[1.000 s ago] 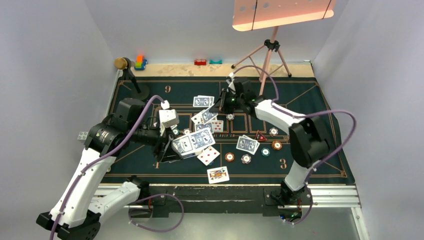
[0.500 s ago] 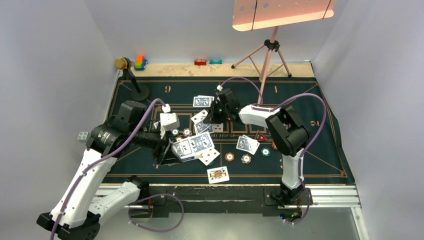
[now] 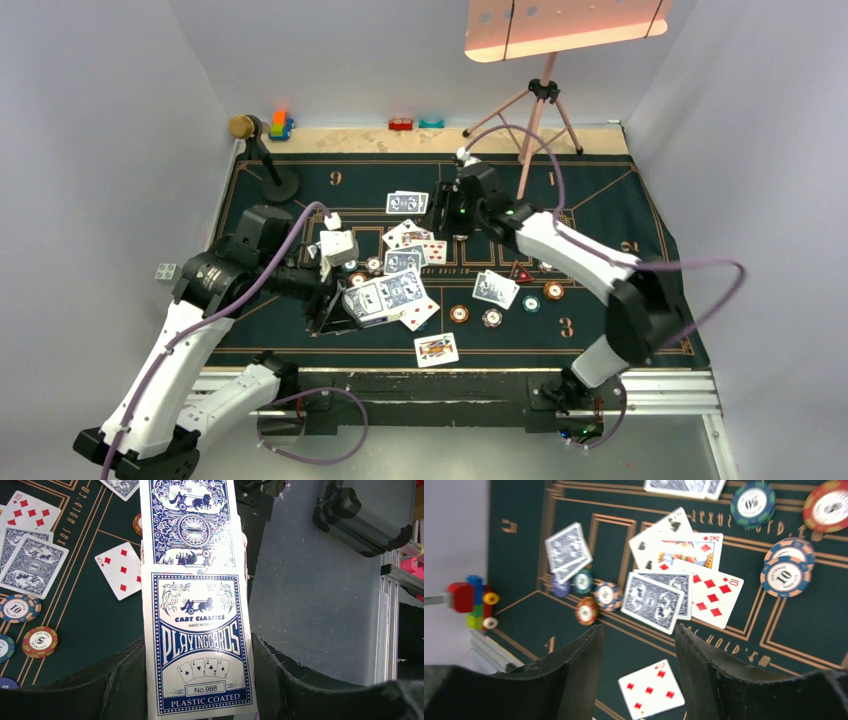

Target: Distribute texas hold em gaming equipment

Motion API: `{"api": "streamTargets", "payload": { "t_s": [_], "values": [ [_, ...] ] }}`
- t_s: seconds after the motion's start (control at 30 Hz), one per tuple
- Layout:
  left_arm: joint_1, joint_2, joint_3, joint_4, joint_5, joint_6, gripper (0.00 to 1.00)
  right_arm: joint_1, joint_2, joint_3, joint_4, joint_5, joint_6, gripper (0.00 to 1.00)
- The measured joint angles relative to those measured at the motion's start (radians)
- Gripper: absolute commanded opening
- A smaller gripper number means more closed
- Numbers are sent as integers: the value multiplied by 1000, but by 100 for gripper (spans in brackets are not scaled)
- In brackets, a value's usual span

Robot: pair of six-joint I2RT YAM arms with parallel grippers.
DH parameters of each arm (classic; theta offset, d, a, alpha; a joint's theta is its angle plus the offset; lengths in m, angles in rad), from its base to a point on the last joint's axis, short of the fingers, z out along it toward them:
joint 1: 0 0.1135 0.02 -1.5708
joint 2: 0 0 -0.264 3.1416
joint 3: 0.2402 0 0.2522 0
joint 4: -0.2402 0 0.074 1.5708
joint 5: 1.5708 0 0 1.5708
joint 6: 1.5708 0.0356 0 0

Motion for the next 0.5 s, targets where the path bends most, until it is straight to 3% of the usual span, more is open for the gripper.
{"api": "streamTargets", "payload": {
  "t_s": [0.13,0.27,0.5],
  "values": [
    [0,3,-10,8,0,0,0,34,-244,1,-85,56,-48,59],
    [0,16,-11,21,0,-1,0,119,-382,2,-164,81,-67,59],
    [0,34,-13,38,-4,-5,0,267,-386,42,-373,182,-67,58]
  ]
}}
